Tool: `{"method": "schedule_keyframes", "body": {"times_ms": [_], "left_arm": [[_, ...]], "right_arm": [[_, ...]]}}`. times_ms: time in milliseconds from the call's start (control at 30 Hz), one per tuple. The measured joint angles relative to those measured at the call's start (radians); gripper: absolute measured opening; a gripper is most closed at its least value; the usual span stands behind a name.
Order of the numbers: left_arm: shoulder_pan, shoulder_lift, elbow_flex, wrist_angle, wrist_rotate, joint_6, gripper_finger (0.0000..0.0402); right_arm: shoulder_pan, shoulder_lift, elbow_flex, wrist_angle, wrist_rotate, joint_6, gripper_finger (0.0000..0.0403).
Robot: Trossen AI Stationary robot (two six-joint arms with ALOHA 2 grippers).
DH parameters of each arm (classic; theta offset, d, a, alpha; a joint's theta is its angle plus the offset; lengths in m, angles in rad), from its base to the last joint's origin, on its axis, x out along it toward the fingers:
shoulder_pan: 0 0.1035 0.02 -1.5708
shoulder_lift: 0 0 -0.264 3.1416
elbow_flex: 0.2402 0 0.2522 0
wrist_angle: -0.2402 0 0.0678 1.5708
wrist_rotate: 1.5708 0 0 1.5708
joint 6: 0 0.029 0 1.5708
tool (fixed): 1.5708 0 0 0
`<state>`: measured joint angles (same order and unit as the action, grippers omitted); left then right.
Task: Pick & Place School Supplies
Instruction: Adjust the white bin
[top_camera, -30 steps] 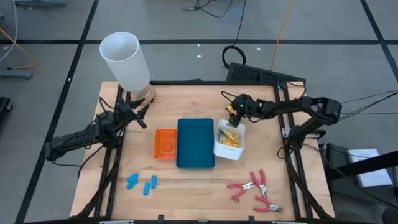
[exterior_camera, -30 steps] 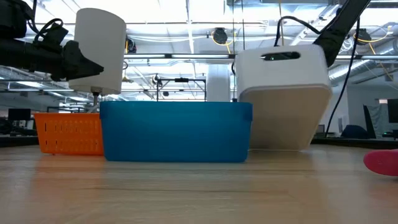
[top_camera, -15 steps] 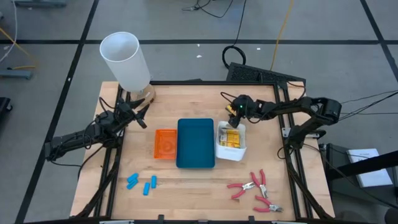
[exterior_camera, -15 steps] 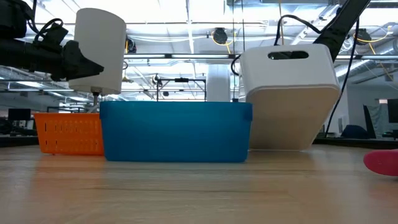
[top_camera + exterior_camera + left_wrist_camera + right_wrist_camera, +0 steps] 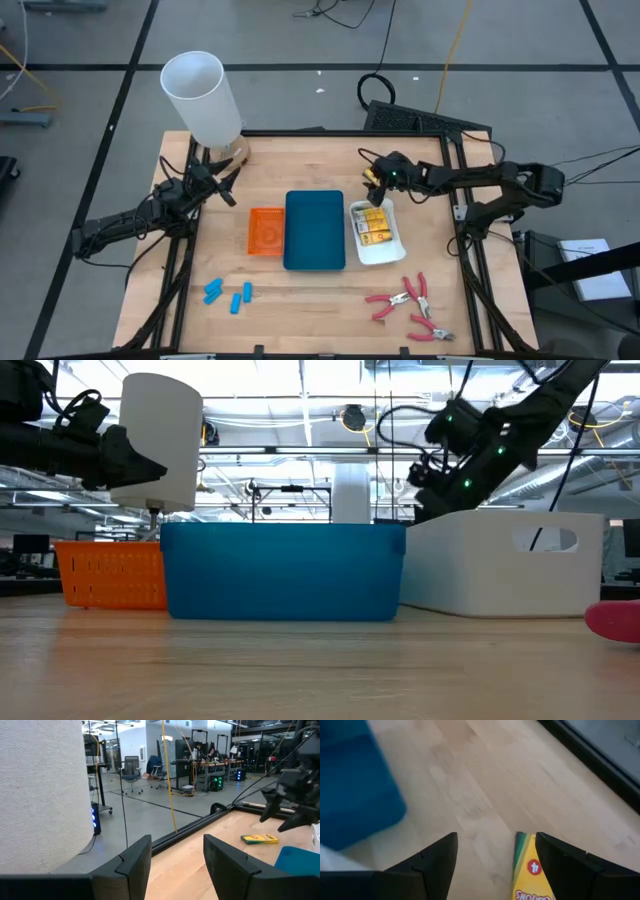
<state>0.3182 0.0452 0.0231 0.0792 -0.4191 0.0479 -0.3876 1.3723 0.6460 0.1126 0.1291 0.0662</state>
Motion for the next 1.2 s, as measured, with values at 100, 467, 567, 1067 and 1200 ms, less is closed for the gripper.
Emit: {"method": "schedule_keyframes", "body": {"times_ms": [100,467,567,1067,1200], "left_arm": [[0.0,0.0,0.0,0.0,0.0,0.0,0.0182],[0.0,0.0,0.0,0.0,0.0,0.0,0.0182],[0.0,0.0,0.0,0.0,0.0,0.0,0.0182],[0.0,0.0,0.0,0.0,0.0,0.0,0.0182],[0.0,0.0,0.0,0.0,0.0,0.0,0.0182]], "right_arm": [[0.025,-0.064,0.0,-0.032,0.0,0.006,0.0258],[0.155,-0.502,0.0,-0.779,-0.003,0.515,0.0258],[0.204,-0.563,-0.014,-0.924,0.005,0.686,0.0258],[0.434,-0.447,-0.306,-0.509,-0.122,0.697,0.0231],[0.435,-0.437,-0.313,-0.442,-0.088,0.672,0.0192]]}}
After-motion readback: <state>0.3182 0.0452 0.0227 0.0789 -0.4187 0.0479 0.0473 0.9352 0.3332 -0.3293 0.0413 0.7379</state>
